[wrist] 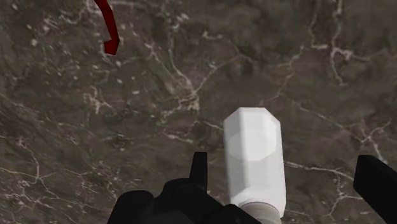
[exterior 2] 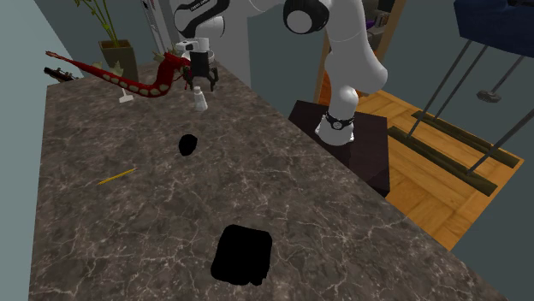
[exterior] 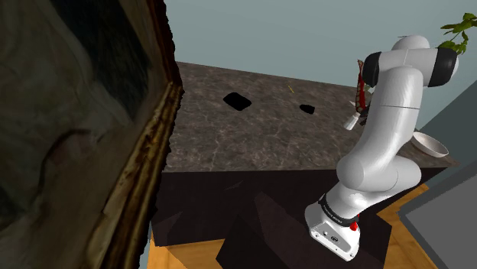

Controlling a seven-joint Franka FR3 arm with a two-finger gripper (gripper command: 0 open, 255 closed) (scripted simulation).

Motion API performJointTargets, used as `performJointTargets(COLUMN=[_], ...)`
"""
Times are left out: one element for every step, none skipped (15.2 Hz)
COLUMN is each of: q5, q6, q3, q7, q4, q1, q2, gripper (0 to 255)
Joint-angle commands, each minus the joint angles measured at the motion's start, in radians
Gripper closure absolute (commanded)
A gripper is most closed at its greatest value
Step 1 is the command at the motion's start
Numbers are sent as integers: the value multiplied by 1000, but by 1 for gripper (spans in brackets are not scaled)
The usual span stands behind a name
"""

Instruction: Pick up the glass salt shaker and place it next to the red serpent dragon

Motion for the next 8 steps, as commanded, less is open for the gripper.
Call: performJointTargets(q5=[0, -17, -34, -49, -61, -61, -61, -61], q6=[0, -21, -42, -64, -82, -82, -82, -82], q3=[0, -13, -25, -37, -46, -46, -46, -46], q7=[0, 9, 18, 26, 33, 33, 33, 33], q4=[0, 12, 25, 39, 52, 52, 52, 52], q1=[0, 1, 2, 1, 0, 0, 0, 0], q2=[0, -15, -29, -42, -52, -52, -52, -52], gripper=[0, 0, 0, 0, 0, 0, 0, 0])
